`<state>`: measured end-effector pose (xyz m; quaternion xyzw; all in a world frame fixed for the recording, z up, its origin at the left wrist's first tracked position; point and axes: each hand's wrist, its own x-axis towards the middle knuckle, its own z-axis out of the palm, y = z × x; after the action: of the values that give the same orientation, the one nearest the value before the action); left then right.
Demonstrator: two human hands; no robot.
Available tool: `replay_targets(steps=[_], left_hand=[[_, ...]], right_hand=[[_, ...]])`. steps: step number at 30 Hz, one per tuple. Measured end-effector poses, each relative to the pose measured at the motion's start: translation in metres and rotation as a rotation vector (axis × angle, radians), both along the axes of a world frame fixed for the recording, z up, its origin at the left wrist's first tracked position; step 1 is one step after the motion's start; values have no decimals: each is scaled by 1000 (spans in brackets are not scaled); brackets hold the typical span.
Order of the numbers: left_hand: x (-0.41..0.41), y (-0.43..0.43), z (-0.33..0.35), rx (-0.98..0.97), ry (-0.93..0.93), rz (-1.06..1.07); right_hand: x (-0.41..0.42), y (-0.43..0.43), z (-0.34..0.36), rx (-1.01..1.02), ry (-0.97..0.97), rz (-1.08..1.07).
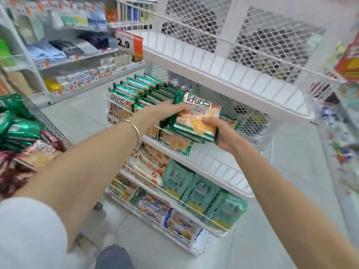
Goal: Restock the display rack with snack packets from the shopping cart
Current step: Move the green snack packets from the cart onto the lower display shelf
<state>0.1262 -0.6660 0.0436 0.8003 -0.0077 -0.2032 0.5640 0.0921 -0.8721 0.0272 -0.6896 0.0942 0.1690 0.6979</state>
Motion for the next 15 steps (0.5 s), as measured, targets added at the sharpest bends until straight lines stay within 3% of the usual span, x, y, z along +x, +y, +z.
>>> replay_targets(steps=[2,6,9,12,15], left_hand=[[14,-36,-4,93,-121,-69],[44,-90,-26,141,-171,-202],[62,-120,-51,260,-401,-319],[94,-136,-84,568,-507,-443],[121,-144,-105,819,-596,-526]], right_hand=[[-1,-37,-8,-6,-32,-72],[5,-95,-44,-71,-113,-196],[18,-118,-83,-142,-168,-284],[60,-150,-165,-142,-84,-338],[58,-124,-156,-256,-58,-318]])
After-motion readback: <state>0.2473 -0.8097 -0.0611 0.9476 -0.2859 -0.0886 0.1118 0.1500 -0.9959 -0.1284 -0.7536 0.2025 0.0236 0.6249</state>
